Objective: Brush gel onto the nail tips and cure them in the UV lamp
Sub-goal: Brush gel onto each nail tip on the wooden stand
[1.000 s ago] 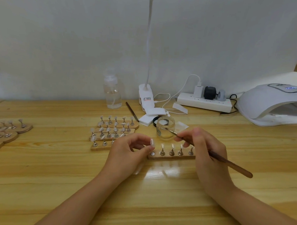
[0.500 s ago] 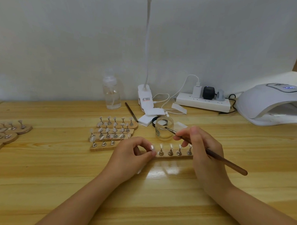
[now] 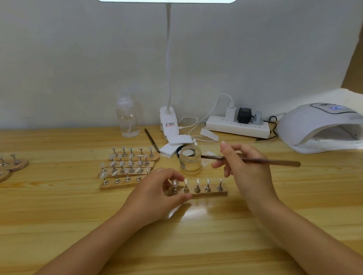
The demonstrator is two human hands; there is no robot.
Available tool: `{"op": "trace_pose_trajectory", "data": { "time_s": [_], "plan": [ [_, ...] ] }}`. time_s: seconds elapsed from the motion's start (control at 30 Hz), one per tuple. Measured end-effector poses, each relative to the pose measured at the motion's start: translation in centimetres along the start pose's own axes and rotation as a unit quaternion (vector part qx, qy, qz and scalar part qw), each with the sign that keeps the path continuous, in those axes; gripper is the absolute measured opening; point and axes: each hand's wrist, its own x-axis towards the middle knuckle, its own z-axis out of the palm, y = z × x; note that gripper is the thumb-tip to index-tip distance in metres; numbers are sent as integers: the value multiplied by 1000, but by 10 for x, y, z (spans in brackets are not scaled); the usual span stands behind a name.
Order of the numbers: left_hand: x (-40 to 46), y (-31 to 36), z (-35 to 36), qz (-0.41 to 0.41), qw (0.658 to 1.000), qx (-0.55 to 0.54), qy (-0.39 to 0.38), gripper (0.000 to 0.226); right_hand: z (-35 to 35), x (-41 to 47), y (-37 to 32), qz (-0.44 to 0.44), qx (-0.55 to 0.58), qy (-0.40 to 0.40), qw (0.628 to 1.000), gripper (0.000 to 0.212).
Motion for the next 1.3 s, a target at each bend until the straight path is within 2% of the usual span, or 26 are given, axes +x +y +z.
{"op": "trace_pose_trajectory", "data": {
  "time_s": [0.2, 0.4, 0.6, 0.8, 0.9, 1.1, 1.3],
  "plan": [
    [6, 2, 4, -1, 998, -58, 10, 9, -7, 42, -15, -22, -74, -19, 997, 33],
    [8, -1, 7, -5, 996, -86, 31, 9, 11, 72, -16, -78, -136, -34, 987, 38],
    [8, -2, 8, 5, 996, -84, 41, 12, 32, 84, -3, -64, -304, -95, 946, 40],
    [6, -3, 10, 25, 996, -62, 53, 17, 43, 79, 6, -75, -406, -117, 903, 40],
    [5, -4, 11, 31, 997, -50, 57, 15, 42, 80, 3, -68, -403, -115, 905, 40],
    [1, -3, 13, 59, 995, -22, 75, 10, 27, 90, -5, -36, -299, -60, 952, 40],
    [-1, -1, 13, 83, 992, 26, 90, 8, 13, 91, -5, 0, -254, -47, 966, 42]
  ]
}}
